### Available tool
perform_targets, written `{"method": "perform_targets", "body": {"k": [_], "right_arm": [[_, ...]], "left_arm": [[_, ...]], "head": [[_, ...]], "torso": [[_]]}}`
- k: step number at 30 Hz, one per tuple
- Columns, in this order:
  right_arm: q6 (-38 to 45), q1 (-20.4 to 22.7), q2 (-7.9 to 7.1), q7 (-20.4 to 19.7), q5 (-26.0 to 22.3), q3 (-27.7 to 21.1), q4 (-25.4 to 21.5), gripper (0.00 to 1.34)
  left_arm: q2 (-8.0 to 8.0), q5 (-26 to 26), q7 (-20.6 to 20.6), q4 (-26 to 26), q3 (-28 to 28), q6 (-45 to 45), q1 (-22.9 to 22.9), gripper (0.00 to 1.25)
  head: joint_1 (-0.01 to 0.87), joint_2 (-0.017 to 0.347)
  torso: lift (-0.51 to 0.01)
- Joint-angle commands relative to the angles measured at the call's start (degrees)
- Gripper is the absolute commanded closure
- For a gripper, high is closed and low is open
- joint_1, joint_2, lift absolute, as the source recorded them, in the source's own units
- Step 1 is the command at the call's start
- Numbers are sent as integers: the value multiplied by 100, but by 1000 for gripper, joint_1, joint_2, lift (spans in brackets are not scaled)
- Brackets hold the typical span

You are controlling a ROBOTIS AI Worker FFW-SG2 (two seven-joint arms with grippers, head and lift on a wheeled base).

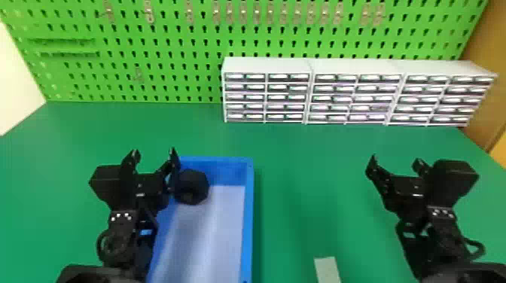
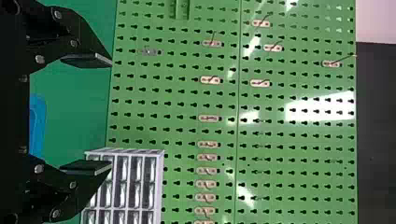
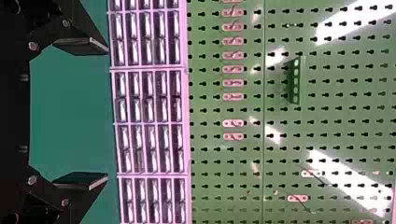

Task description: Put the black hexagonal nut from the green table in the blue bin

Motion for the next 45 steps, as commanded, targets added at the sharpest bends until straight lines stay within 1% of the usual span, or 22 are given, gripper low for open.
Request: {"method": "perform_targets", "body": {"k": [1, 3, 15, 45], "right_arm": [[0, 17, 5, 0, 2, -13, -4, 323], [0, 17, 5, 0, 2, -21, -4, 323], [0, 52, 22, 0, 11, -74, -4, 323], [0, 61, 5, 0, 19, -39, -4, 323]], "left_arm": [[0, 55, -111, 0, 81, 83, -36, 475], [0, 64, -181, 0, 116, 118, -53, 475], [0, 82, -251, 9, 98, 215, -53, 475], [0, 73, -260, 9, 63, 215, -71, 475]], "head": [[657, 57], [657, 57], [657, 57], [657, 57]], "torso": [[-95], [-95], [-95], [-95]]}}
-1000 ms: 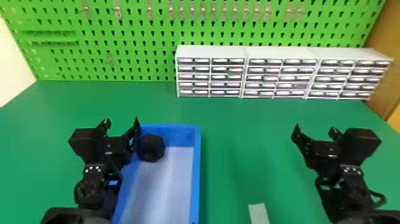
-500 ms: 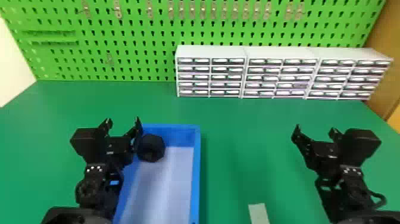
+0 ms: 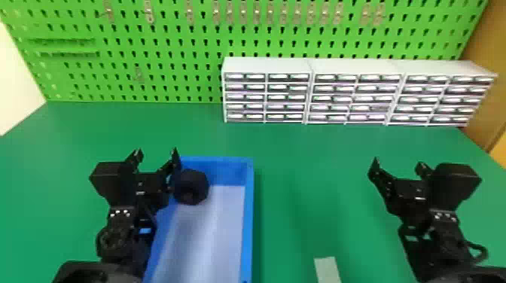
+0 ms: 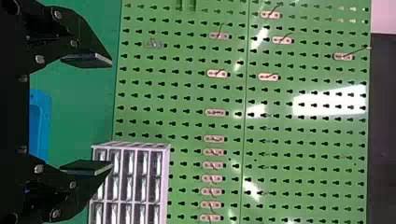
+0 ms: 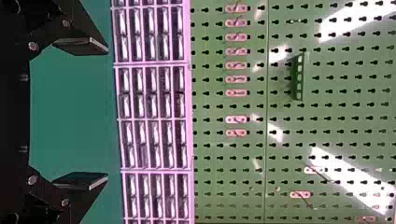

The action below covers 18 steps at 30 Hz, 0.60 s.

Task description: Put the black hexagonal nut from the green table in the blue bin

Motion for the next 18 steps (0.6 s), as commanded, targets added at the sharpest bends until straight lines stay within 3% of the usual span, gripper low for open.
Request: {"method": "perform_targets", "body": {"k": [1, 18], "right_arm": [[0, -7, -13, 0, -1, 14, 0, 323], [9, 2, -13, 0, -1, -4, 0, 323]], "left_arm": [[0, 0, 1, 9, -1, 0, -4, 475], [0, -9, 1, 9, -10, 0, -22, 475]], "head": [[657, 57], [657, 57]], "torso": [[-95], [-95]]}}
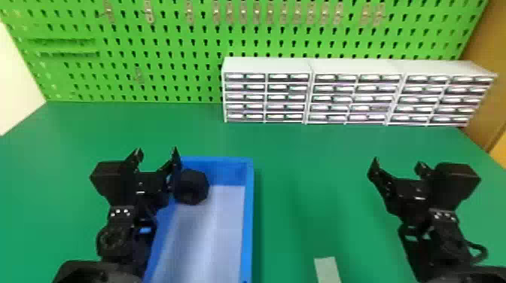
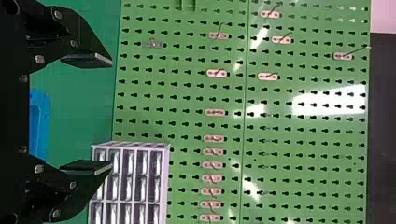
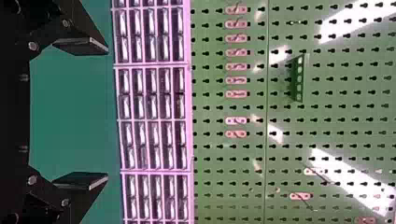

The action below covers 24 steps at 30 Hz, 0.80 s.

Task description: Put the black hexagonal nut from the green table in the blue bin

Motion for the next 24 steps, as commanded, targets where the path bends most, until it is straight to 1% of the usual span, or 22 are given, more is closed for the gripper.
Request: {"method": "perform_targets", "body": {"k": [1, 24], "right_arm": [[0, 7, 9, 0, -1, -10, 0, 323], [0, 33, 26, 0, -10, -37, 0, 323]], "left_arm": [[0, -2, 1, 0, -6, 0, -9, 475], [0, -2, 1, 0, -15, 0, -17, 475]], "head": [[657, 57], [657, 57]], "torso": [[-95], [-95]]}}
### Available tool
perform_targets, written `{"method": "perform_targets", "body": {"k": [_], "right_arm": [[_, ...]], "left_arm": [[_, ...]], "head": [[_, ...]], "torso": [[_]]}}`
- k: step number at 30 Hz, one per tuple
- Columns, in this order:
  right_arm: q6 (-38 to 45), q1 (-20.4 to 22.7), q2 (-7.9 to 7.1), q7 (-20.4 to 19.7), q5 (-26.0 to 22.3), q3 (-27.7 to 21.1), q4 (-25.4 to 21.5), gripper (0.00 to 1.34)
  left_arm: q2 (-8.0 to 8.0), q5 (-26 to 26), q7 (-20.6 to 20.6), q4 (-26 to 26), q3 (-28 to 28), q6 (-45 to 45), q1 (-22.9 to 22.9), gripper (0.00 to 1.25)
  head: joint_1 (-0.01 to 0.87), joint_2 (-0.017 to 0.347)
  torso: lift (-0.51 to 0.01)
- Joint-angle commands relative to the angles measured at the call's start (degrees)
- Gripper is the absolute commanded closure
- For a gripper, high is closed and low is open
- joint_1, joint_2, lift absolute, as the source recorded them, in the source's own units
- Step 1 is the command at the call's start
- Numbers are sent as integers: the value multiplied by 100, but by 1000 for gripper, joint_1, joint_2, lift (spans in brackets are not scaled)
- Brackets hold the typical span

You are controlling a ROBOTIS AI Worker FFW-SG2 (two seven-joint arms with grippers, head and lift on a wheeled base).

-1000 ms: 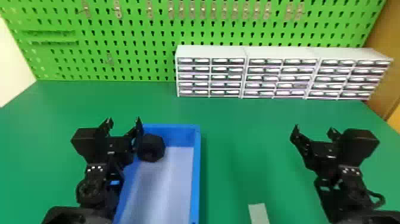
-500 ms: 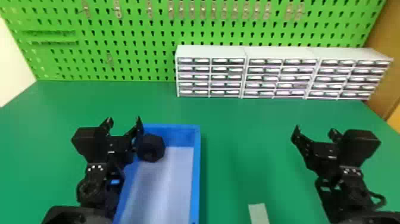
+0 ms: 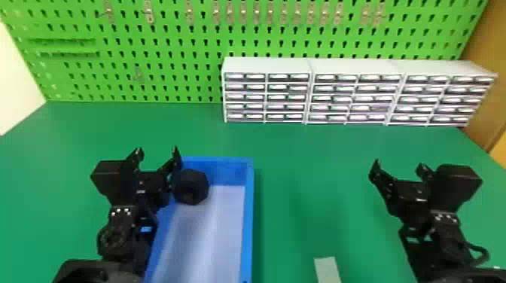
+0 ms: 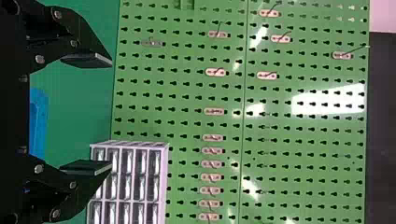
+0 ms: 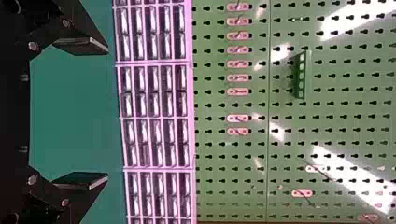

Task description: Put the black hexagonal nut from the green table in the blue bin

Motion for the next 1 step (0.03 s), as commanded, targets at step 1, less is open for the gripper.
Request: {"method": "perform_targets", "body": {"k": [1], "right_arm": [[-1, 0, 0, 0, 0, 9, 0, 323]], "left_arm": [[0, 0, 1, 0, 0, 0, 1, 475]], "head": [[657, 57]], "torso": [[-95]]}}
